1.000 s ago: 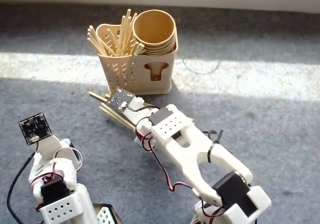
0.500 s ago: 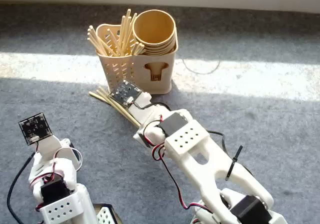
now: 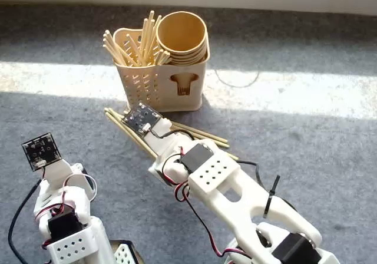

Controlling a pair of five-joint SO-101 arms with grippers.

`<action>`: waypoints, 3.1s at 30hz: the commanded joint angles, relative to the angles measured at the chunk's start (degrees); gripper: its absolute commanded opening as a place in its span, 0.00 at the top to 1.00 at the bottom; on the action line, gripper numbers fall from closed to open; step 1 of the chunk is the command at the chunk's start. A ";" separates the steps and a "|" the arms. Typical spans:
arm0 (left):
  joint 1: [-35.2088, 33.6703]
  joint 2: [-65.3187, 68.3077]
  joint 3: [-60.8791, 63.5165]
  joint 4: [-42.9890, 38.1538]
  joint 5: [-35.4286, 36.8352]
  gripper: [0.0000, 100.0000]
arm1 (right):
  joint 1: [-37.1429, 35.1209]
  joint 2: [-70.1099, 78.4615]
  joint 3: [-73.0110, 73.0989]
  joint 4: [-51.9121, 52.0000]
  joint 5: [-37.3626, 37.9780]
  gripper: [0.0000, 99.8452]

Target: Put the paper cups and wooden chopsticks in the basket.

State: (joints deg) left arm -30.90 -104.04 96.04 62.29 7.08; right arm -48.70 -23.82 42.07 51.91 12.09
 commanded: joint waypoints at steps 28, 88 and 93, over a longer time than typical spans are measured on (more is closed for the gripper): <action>-1.01 -0.48 1.10 -0.09 -0.62 0.99 | -0.48 -26.42 -0.66 -32.57 -0.79 0.99; -1.01 -0.48 1.10 0.09 -0.62 0.99 | 9.36 9.45 -9.27 -68.97 10.37 0.89; -1.01 -0.48 1.10 0.09 -0.62 0.99 | 6.99 0.84 -7.69 -61.14 10.37 0.92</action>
State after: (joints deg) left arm -30.90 -104.04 96.04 62.29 7.08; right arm -39.65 -16.53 34.15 -13.05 22.37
